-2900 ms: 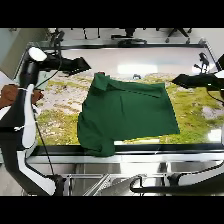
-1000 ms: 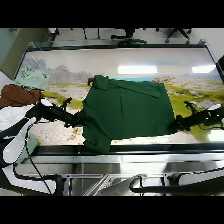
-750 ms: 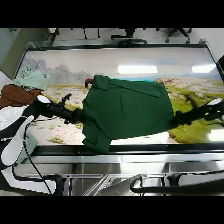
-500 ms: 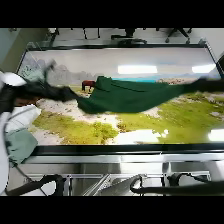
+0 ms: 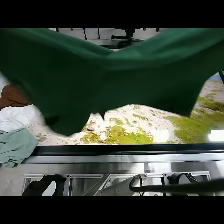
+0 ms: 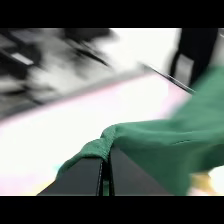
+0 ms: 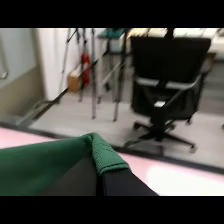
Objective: Fold the shirts.
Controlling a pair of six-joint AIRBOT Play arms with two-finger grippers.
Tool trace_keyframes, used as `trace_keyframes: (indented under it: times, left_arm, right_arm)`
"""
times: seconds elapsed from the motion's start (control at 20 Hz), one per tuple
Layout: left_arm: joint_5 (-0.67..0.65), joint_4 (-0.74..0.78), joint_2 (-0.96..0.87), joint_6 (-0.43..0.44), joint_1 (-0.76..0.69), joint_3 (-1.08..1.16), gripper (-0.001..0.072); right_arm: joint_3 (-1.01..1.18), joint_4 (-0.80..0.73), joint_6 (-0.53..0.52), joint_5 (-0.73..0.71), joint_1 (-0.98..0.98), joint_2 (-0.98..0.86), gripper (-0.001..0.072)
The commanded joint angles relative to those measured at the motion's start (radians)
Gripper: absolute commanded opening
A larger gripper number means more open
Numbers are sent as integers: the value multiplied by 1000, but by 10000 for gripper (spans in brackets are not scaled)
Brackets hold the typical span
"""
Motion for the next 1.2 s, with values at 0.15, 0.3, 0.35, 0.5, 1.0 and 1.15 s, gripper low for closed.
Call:
trace_keyframes:
  times: [0.15, 0.3, 0.35, 0.5, 1.0, 1.15]
  left_arm:
    - [20, 224, 76, -58, -1, -300, 14]
    - [36, 224, -73, -38, -7, -441, 14]
    - [68, 224, -140, -13, -26, -479, 14]
    - [167, 227, -376, 50, -92, -516, 14]
    - [-14, 235, -1153, -61, -126, 110, 14]
    - [2, 236, -1145, -73, -123, -3, 14]
  right_arm:
    - [-72, 31, 14, 102, -2, -79, 19]
    - [-256, 111, -56, 167, 29, -204, 20]
    - [-331, 110, -83, 155, 55, -252, 20]
    - [-475, 95, -158, 47, 109, -426, 20]
    - [-397, 103, -173, -90, 146, -929, 20]
    - [-397, 101, -214, -116, 146, -930, 20]
